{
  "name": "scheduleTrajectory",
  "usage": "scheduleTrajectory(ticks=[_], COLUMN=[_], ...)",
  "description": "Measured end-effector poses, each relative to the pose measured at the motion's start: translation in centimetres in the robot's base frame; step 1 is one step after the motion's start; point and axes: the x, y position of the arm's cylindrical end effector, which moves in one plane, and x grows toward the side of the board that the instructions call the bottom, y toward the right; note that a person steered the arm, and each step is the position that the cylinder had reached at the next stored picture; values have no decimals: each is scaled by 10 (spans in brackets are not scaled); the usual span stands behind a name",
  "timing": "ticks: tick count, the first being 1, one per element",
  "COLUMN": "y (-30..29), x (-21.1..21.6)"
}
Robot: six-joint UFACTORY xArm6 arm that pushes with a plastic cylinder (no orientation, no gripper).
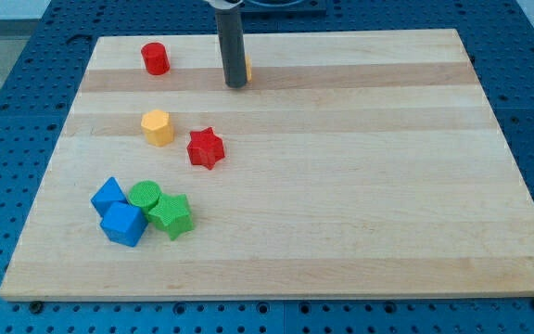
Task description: Move the yellow heart towards top center
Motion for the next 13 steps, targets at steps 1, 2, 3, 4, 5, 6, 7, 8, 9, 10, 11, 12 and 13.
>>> scheduleTrajectory(ticks=[1,2,3,4,5,6,7,8,9,10,11,12,13], y=[-39,-50,5,48,34,29,81,91,125,145,140,152,148], x=[0,-17,-51,-28,-24,-15,-2,26,30,-1,-13,4,22])
